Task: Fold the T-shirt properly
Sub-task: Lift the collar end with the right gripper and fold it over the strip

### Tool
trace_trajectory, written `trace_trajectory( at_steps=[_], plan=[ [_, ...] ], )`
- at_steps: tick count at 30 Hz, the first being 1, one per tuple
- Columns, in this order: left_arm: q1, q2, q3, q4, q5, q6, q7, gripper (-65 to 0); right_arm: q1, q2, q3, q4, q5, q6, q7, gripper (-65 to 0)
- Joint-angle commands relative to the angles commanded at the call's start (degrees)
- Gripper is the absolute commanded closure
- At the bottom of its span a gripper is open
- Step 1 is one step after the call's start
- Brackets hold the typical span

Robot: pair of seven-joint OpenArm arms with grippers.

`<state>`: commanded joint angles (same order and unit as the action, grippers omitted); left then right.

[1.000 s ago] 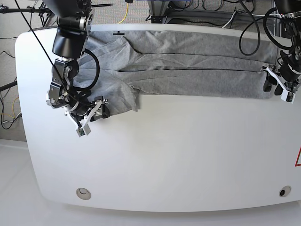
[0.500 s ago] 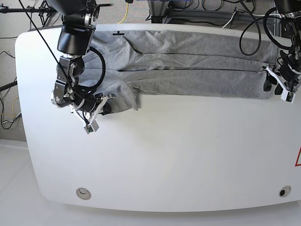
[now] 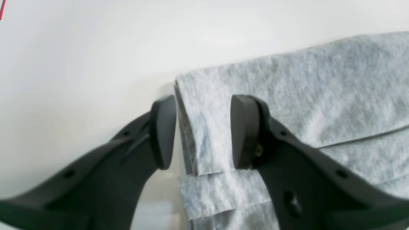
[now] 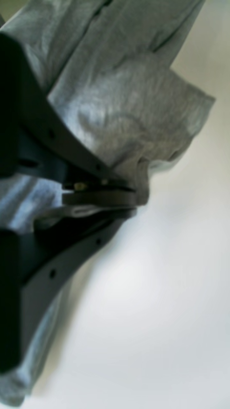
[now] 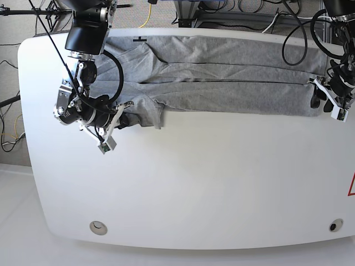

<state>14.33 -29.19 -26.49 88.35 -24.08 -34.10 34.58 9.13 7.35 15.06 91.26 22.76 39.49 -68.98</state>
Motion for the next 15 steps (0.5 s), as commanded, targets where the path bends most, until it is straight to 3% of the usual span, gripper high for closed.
trace_trajectory(
  at_steps=[15],
  plan=[
    [-0.29,0.09,0.08,-0.15,0.04,0.12,0.03,-25.7,-13.02,-0.78,-0.77,16.03,7.16,0.51,-5.49,0.0]
  ],
)
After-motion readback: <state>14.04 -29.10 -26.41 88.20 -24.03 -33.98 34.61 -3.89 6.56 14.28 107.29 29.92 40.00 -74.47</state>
